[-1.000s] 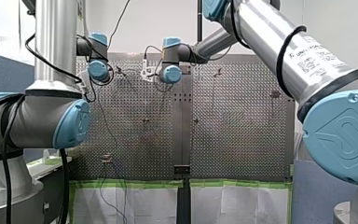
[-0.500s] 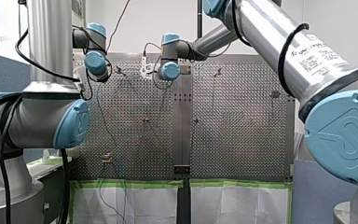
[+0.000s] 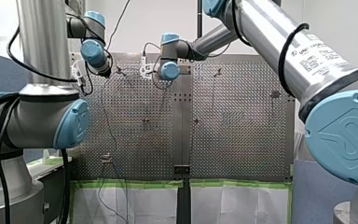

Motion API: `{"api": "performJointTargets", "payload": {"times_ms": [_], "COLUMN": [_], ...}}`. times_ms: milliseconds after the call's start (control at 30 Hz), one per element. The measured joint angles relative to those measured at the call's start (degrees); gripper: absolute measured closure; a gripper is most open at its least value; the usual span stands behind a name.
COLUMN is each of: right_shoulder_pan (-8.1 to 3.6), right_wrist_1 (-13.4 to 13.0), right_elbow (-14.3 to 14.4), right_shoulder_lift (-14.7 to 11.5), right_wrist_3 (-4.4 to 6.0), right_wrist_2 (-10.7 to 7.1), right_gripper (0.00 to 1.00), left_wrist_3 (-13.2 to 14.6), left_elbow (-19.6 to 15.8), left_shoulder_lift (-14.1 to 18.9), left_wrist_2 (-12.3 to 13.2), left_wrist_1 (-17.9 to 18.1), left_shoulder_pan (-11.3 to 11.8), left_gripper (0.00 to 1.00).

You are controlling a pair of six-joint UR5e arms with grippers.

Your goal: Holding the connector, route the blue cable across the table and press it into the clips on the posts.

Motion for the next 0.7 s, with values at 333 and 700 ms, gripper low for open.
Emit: {"api": "performJointTargets", "payload": {"times_ms": [333, 700], "right_shoulder_pan": [0.0, 0.0], "right_wrist_1": [0.0, -0.02], "right_elbow": [0.0, 0.0], "right_shoulder_lift": [0.0, 0.02], "right_wrist_3": [0.22, 0.23], "right_wrist_2": [0.0, 0.01], "right_gripper": [1.0, 1.0], "left_wrist_3": [3.96, 10.0], "left_elbow": [-0.02, 0.69], "left_shoulder_lift": [2.13, -1.4], "left_wrist_2": [4.82, 8.04], "left_wrist_1": [-2.67, -1.44], "left_shoulder_pan": [-0.93, -3.04], "left_gripper": [0.0, 0.0]}}
